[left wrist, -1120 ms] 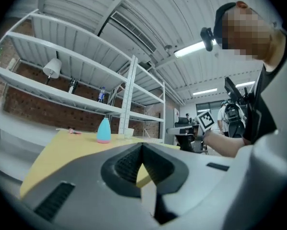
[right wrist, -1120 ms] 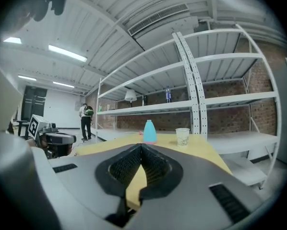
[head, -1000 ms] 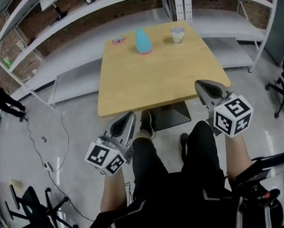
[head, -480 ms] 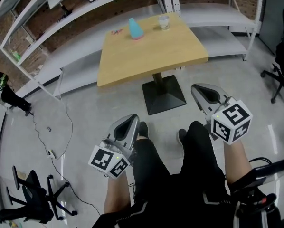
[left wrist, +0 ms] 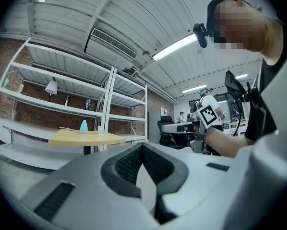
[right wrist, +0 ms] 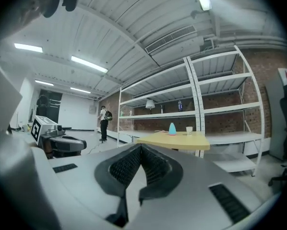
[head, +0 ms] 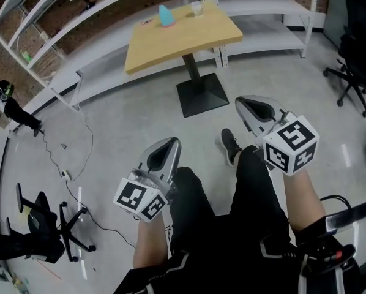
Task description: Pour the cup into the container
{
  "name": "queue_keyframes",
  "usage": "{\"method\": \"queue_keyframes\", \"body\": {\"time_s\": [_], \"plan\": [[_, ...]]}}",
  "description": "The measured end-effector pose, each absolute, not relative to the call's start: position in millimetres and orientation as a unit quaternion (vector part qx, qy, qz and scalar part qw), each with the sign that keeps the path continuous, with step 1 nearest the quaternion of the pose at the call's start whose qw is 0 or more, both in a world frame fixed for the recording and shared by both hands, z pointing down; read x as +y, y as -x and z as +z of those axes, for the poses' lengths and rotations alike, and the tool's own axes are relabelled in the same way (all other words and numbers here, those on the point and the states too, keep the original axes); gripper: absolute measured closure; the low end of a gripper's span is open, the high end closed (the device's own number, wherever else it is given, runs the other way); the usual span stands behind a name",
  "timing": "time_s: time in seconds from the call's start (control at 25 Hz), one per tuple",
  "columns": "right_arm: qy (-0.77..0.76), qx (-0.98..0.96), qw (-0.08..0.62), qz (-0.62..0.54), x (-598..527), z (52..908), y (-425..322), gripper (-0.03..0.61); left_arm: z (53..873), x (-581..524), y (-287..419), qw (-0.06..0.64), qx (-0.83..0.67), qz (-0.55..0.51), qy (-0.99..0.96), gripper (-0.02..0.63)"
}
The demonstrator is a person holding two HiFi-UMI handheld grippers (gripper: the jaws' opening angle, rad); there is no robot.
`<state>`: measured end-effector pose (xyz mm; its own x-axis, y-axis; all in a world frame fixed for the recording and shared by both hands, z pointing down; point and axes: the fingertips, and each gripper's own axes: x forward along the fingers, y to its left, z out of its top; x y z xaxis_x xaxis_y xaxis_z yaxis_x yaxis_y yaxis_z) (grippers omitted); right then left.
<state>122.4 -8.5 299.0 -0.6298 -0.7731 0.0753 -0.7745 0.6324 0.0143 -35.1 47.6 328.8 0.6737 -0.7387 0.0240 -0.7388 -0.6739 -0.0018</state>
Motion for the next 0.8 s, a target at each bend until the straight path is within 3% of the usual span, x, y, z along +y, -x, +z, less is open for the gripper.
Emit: {"method": "queue_keyframes", "body": {"time_s": [0.8], "plan": [[-0.435,-0.899,0.038,0.028,417,302,-130,0.575,322,470,6,0.026,-0.395,-0.013,-0.918,0.612]]}}
